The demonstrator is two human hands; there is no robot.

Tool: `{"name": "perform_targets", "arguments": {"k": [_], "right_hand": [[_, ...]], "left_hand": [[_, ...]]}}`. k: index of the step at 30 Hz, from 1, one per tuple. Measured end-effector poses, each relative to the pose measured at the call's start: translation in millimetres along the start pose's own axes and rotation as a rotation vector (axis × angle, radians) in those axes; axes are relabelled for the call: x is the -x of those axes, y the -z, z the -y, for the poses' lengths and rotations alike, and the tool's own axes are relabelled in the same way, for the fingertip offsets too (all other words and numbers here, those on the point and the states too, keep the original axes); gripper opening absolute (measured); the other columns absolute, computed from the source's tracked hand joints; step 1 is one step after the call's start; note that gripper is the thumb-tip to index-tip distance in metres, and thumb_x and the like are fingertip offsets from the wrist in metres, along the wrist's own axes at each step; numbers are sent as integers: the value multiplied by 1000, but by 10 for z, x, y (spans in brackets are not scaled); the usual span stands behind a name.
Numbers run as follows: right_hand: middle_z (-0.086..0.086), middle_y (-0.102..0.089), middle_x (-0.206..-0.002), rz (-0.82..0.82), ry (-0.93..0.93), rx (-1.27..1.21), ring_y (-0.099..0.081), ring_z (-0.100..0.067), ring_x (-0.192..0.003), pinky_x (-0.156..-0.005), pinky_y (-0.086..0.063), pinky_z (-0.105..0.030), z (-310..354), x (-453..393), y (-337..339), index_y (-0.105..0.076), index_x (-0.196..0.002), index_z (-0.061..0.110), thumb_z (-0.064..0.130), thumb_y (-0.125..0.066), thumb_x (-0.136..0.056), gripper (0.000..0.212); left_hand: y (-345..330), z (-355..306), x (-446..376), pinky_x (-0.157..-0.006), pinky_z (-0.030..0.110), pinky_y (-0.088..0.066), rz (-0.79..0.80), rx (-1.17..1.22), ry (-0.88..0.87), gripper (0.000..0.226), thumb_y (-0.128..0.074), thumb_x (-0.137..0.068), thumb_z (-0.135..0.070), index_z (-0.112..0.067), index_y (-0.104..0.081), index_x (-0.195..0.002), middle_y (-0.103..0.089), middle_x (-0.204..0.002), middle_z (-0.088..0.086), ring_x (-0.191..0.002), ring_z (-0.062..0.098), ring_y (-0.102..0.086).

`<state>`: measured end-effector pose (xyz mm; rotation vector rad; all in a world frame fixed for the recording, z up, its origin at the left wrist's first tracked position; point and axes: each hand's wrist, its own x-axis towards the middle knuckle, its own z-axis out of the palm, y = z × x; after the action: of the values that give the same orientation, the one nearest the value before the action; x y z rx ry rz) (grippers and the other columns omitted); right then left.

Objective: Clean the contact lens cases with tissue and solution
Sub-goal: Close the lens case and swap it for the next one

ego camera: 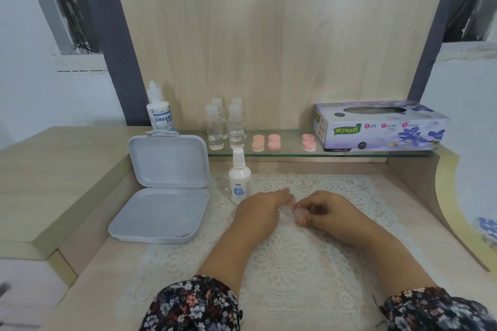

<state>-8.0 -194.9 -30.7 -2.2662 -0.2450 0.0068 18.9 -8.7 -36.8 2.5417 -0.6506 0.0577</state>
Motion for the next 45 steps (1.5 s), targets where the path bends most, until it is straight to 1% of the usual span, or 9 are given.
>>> {"name": "perform_targets", "arguments": {"k": [2,4,7,9,17,27,35,40,45], "right_hand": [[13,-62,-94,7,1,10,-61,-5,-84,-73,-47,-14,-3,-4,2,-74,-95,31,30,-78,-79,16],[12,-61,-95,7,4,26,-60,-6,-87,-75,-46,-16,-2,-5,2,-74,-97,31,31,-77,-79,18],[11,-59,-96,-10,13,52,-58,-5,-87,-73,-43,-13,7,3,0,-73,-97,32,31,-77,-80,18],[12,-58,-95,-20,16,58,-57,-4,-84,-70,-42,-12,14,10,3,-72,-97,32,31,-77,-80,18],[10,-57,-95,-69,-8,60,-54,-4,-84,-70,-43,-12,72,21,-54,-62,-113,35,36,-81,-73,44],[8,-66,-94,-65,44,-57,-61,-6,-84,-72,-50,-13,68,21,-62,-56,-121,32,10,-71,-85,44],[9,-55,-101,-78,4,24,-53,-5,-88,-70,-42,-14,88,29,-42,-40,-126,42,32,-80,-74,66],[7,-59,-100,-47,49,-43,-52,3,-65,-64,-48,-15,83,44,-58,-41,-127,43,10,-68,-82,62],[9,-57,-100,-58,8,-13,-55,-3,-88,-73,-45,-17,115,53,-64,-40,-128,43,34,-82,-72,71]], "left_hand": [[20,-7,6,-113,25,-28,-5,96,5,62,-38,-95,3,-34,-39,-145,-32,-152,-19,-138,5,-33],[59,14,17,-111,22,-31,-72,216,40,57,-40,-95,2,-29,-45,-142,-39,-149,-16,-134,5,-38],[115,24,80,-85,19,-42,-102,237,71,28,-57,-92,-23,-26,-63,-120,-59,-117,-13,-99,7,-54],[121,-4,128,-79,22,-45,-46,203,81,30,-67,-84,-37,-24,-65,-111,-58,-102,-12,-90,8,-55],[81,-54,106,-83,33,-49,-15,75,71,39,-70,-81,-48,-21,-66,-110,-55,-100,-9,-92,10,-56],[72,-33,83,-86,37,-49,-21,94,53,28,-70,-83,-31,-21,-67,-108,-56,-98,-8,-92,12,-57],[74,-29,83,-84,34,-49,-26,73,44,29,-68,-84,-37,-21,-67,-108,-55,-98,-10,-91,11,-56],[76,-30,79,-86,36,-49,-16,97,53,28,-70,-83,-33,-22,-67,-108,-54,-97,-10,-91,11,-56],[83,-33,86,-86,36,-49,-16,63,39,28,-65,-86,-30,-22,-66,-112,-54,-98,-10,-93,11,-56]]}}
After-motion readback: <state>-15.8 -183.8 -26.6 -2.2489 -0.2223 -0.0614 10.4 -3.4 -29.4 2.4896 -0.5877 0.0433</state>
